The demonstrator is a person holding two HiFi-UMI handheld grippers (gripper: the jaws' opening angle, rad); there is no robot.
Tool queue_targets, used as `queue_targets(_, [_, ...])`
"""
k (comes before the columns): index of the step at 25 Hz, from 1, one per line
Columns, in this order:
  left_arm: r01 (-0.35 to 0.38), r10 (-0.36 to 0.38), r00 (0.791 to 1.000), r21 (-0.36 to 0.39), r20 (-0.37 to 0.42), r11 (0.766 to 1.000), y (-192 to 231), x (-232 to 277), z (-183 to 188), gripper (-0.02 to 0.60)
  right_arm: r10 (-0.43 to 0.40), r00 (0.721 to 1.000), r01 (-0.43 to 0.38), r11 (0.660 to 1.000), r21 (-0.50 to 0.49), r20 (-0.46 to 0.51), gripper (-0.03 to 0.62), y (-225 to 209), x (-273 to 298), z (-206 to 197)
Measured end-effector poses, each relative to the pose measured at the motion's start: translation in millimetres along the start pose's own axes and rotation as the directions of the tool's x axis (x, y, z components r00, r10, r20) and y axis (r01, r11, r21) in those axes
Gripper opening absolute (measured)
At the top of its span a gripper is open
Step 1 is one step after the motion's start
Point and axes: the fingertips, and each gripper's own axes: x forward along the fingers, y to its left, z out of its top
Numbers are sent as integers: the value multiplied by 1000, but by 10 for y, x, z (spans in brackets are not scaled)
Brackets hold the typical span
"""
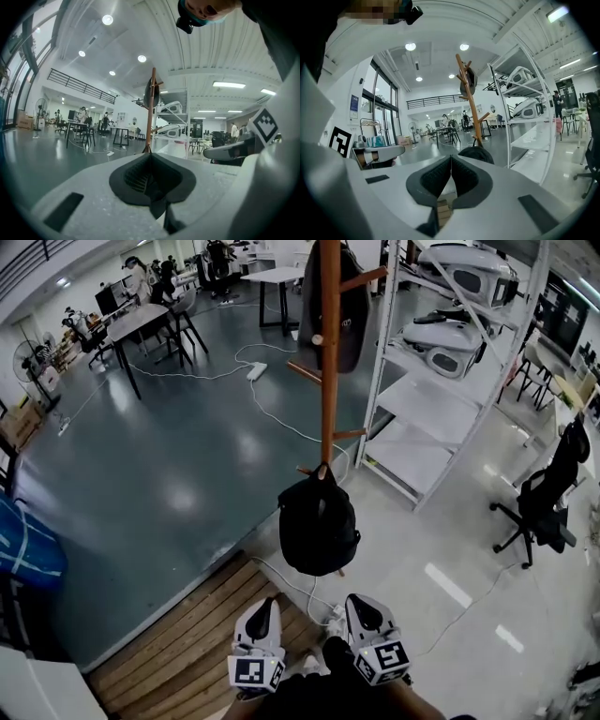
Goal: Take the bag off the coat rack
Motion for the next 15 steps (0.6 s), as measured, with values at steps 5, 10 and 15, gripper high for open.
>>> queue_targets(5, [-12, 12, 1000, 13, -22, 1000, 46, 445, -74, 20, 4, 1000, -4, 1000, 10, -23, 14, -304, 326, 12])
queue_targets(10, [-3, 7, 997, 49, -75, 999, 120, 913, -252, 20, -4, 999, 4, 1000, 5, -51, 14, -616, 657, -20])
queue_targets(15, [-7, 11, 994, 40, -108, 999, 246, 1286, -403, 21, 7, 996, -7, 1000, 1, -88, 15, -837, 963, -112])
